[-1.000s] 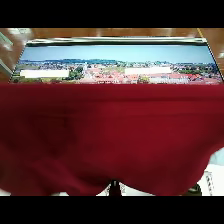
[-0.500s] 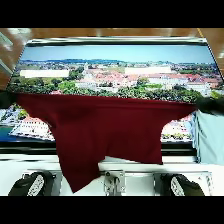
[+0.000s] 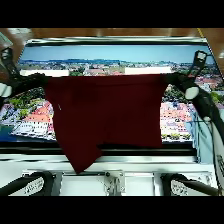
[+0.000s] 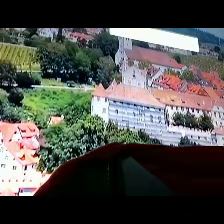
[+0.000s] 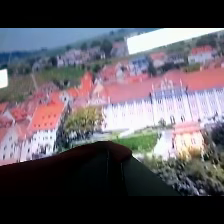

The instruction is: Fold the shirts.

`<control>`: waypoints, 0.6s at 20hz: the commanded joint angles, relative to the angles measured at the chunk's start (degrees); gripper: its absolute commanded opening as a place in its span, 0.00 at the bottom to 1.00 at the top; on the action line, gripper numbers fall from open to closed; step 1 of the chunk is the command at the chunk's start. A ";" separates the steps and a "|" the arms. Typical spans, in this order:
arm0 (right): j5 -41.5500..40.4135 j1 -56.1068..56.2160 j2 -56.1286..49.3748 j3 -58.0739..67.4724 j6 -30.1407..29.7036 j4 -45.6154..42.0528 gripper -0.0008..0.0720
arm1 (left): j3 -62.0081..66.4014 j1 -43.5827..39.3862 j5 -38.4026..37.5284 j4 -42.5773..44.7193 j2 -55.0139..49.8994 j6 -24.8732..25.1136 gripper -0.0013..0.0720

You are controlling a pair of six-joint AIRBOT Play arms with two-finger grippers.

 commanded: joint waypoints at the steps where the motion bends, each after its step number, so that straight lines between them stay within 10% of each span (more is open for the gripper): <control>1: -12.81 3.56 -9.33 2.51 0.79 3.32 0.10 | -0.24 -3.50 14.58 -1.16 -7.41 0.33 0.07; 12: 8.81 3.50 -14.82 7.15 2.51 3.30 0.10 | -0.26 2.93 -7.13 -1.11 -16.22 -2.21 0.07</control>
